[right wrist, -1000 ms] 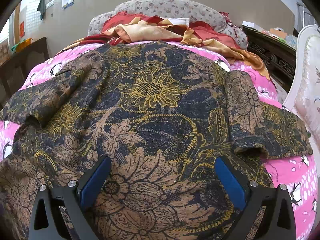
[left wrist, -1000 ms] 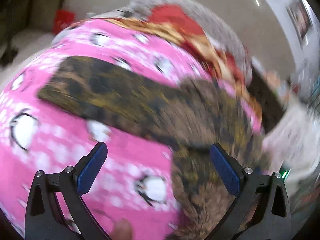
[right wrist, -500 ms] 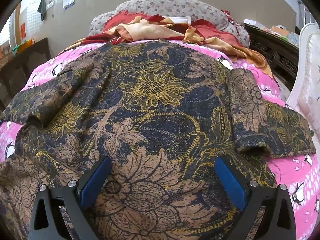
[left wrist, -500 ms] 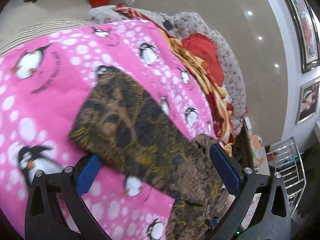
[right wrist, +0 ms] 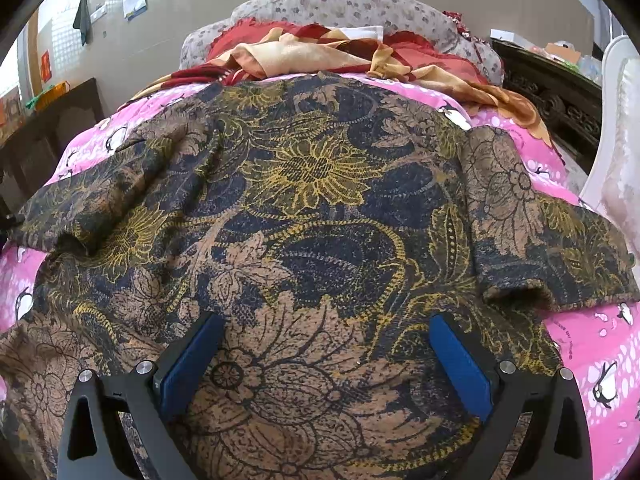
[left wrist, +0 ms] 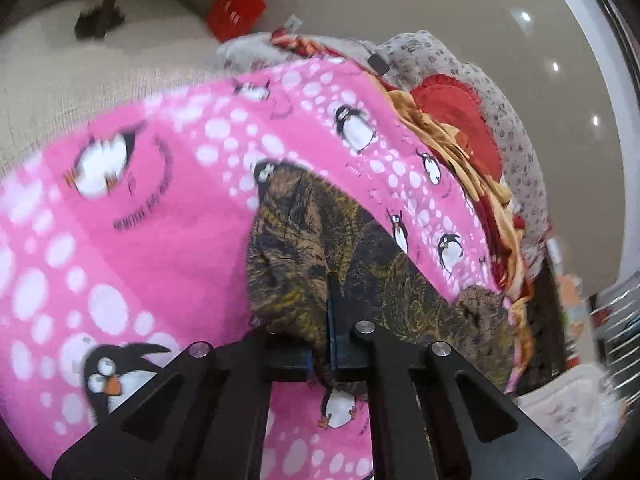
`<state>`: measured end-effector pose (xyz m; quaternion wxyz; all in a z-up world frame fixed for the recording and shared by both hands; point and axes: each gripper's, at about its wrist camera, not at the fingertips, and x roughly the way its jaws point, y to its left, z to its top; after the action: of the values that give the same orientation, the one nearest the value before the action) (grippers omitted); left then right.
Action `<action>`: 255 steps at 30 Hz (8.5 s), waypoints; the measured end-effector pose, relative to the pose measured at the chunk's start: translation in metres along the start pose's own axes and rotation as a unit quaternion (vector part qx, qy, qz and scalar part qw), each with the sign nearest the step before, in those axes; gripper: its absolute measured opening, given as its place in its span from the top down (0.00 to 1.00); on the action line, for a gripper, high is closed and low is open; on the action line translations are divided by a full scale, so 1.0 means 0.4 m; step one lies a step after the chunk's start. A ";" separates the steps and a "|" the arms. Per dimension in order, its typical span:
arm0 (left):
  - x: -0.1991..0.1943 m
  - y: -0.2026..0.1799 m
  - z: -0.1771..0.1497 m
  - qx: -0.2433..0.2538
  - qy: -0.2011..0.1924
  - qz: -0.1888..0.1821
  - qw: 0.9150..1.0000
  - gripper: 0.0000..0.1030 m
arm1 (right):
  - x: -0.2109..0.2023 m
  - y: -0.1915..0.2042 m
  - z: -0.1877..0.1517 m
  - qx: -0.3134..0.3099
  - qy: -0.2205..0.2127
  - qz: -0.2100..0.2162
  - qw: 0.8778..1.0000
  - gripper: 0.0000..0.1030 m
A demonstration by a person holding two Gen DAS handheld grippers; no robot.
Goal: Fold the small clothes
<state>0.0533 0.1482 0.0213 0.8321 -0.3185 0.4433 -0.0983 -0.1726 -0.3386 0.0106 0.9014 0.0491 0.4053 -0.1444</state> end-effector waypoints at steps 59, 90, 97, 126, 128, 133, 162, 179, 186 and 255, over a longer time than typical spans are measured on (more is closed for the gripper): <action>0.104 -0.381 -0.525 0.250 0.119 -0.174 0.945 0.48 | 0.217 0.226 0.252 -0.027 0.082 0.279 0.957 0.74; 0.116 -0.396 -0.522 0.247 0.121 -0.168 0.947 0.48 | -0.017 -0.421 0.223 0.122 -0.008 0.122 0.985 0.99; 0.118 -0.396 -0.520 0.246 0.121 -0.169 0.947 0.48 | 0.125 -0.195 0.236 0.025 0.070 0.212 0.974 0.94; 0.125 -0.393 -0.512 0.236 0.125 -0.177 0.947 0.48 | 0.165 -0.210 0.203 0.059 0.045 0.335 0.939 0.67; 0.125 -0.392 -0.512 0.235 0.125 -0.177 0.947 0.48 | 0.150 -0.222 0.203 0.067 0.038 0.329 0.941 0.95; 0.126 -0.392 -0.513 0.235 0.126 -0.178 0.947 0.48 | 0.085 -0.335 0.186 0.104 0.005 0.283 0.953 0.97; 0.035 -0.443 -0.396 0.226 0.058 -0.193 0.953 0.44 | 0.096 -0.477 0.174 0.084 0.084 0.056 0.991 0.95; 0.356 -0.509 -0.305 0.259 0.068 -0.014 0.963 0.91 | 0.043 -0.422 0.245 0.037 0.016 0.049 0.998 0.94; 0.351 -0.529 -0.306 0.275 0.067 -0.001 0.959 0.91 | 0.165 -0.422 0.230 0.037 0.072 0.025 0.996 0.95; 0.171 -0.456 -0.482 0.299 0.069 -0.080 0.948 0.31 | -0.326 -0.306 0.430 0.080 -0.181 0.246 0.949 0.95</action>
<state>-0.0392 -0.1094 0.0098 0.8458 -0.0823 0.4230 -0.3146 -0.1684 -0.4620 0.2258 0.9604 0.1919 0.1974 0.0439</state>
